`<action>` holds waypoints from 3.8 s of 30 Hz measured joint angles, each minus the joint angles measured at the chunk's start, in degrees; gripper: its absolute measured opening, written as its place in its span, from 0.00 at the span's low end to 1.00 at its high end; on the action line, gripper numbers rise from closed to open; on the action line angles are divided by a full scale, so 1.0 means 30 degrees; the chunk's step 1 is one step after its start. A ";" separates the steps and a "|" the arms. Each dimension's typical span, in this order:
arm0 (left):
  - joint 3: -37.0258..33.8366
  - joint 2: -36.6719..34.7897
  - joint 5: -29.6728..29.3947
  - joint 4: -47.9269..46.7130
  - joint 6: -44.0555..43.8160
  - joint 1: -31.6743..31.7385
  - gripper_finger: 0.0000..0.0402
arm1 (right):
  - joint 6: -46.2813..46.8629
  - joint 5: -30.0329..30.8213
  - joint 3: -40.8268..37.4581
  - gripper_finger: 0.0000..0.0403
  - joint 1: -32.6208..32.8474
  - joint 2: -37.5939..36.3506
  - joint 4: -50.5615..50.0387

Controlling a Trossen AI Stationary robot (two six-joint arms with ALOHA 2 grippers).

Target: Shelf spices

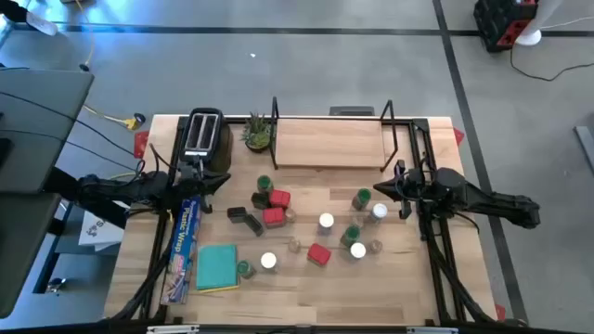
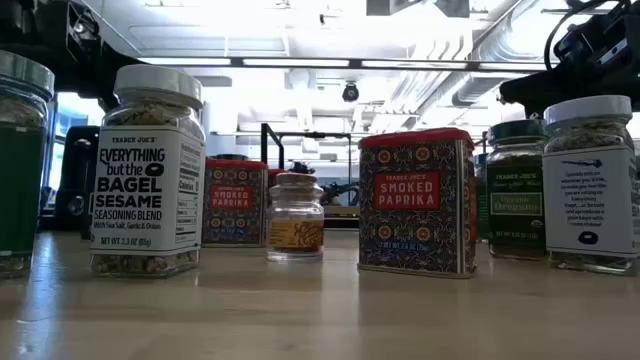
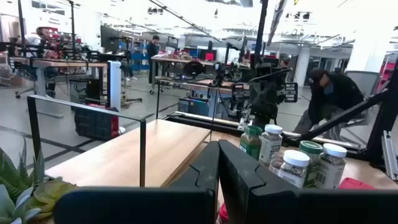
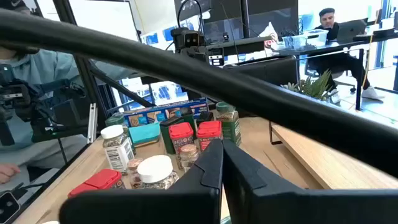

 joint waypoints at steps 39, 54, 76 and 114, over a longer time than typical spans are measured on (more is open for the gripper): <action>0.0000 0.0006 -0.0006 0.0000 0.0000 -0.0007 0.02 | 0.0000 0.0000 0.0000 0.00 -0.0004 0.0000 0.0004; 0.0000 0.0001 -0.0029 0.0036 -0.5732 0.0000 0.02 | -0.0002 -0.0005 0.0000 0.00 -0.0002 0.0000 0.0000; 0.1323 0.1798 -0.0960 0.2139 -0.6957 -0.3133 0.02 | -0.0007 -0.0007 0.0000 0.00 0.0000 0.0000 0.0000; 1.2641 2.3010 -0.0885 -0.6473 -1.0170 0.2827 0.66 | 0.0000 -0.0006 0.0000 0.00 0.0000 0.0000 0.0000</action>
